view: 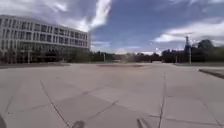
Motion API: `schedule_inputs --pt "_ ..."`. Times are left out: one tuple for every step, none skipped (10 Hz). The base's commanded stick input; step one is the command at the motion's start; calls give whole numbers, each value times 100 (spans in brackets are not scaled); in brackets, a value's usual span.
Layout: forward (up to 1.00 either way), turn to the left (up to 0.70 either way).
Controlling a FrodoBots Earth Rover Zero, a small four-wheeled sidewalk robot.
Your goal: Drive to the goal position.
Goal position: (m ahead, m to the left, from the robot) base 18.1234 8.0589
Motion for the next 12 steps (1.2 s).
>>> schedule_inputs --pt "100 0" --pt "100 0" --pt "100 0" --pt "100 12" --pt "100 34" --pt "100 40" --pt "100 40" --pt "100 39" --pt "100 37" --pt "100 0" --pt "100 0" --pt "100 0"
